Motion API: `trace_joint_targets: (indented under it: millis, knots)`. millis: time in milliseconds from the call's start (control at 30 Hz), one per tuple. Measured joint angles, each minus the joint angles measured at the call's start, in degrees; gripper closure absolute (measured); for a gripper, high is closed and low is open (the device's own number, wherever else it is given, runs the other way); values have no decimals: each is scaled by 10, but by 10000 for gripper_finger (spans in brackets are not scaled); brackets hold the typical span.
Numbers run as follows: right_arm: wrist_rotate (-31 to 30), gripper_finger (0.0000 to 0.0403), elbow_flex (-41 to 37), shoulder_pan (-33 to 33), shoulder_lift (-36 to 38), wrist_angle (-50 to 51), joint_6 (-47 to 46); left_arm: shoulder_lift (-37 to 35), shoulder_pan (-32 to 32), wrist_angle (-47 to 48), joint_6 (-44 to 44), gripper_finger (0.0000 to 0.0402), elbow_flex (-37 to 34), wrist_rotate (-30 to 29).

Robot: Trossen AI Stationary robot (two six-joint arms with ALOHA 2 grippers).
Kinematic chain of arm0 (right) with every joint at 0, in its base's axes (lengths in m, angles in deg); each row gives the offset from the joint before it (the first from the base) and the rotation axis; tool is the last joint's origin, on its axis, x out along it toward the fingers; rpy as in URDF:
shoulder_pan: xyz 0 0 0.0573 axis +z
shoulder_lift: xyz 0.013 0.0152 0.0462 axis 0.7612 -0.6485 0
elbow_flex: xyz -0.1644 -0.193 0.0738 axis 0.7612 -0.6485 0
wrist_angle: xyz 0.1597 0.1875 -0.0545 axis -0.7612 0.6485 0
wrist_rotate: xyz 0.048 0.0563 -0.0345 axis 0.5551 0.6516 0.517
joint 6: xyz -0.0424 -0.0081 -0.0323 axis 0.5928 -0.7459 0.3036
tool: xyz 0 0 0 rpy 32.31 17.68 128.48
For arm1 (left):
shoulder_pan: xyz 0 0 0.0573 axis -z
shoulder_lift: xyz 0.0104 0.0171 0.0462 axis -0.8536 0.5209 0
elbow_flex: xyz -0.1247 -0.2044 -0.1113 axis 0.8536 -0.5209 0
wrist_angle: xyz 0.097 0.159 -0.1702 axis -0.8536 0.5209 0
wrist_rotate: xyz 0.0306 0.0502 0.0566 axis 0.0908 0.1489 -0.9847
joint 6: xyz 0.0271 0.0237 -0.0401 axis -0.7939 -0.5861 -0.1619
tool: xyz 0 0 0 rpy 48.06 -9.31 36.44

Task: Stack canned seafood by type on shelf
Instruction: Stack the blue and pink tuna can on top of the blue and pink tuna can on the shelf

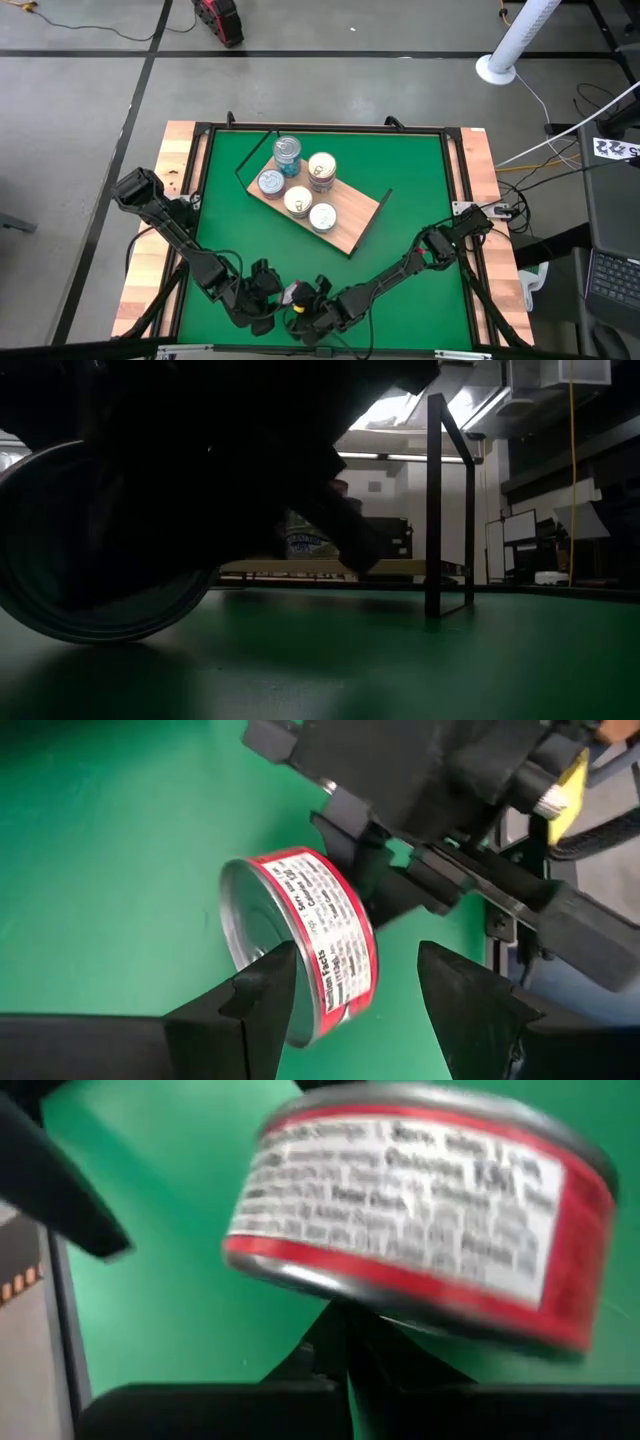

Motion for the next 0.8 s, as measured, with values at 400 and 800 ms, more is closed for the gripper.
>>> trace_joint_targets:
  millis: [400,800]
  knots:
    - [-2,395,0,-6,0,-9,-50,0,0,6,-88,196,0,-26]
    - [-10,395,0,-6,0,-34,-57,0,0,49,-130,196,0,-40]
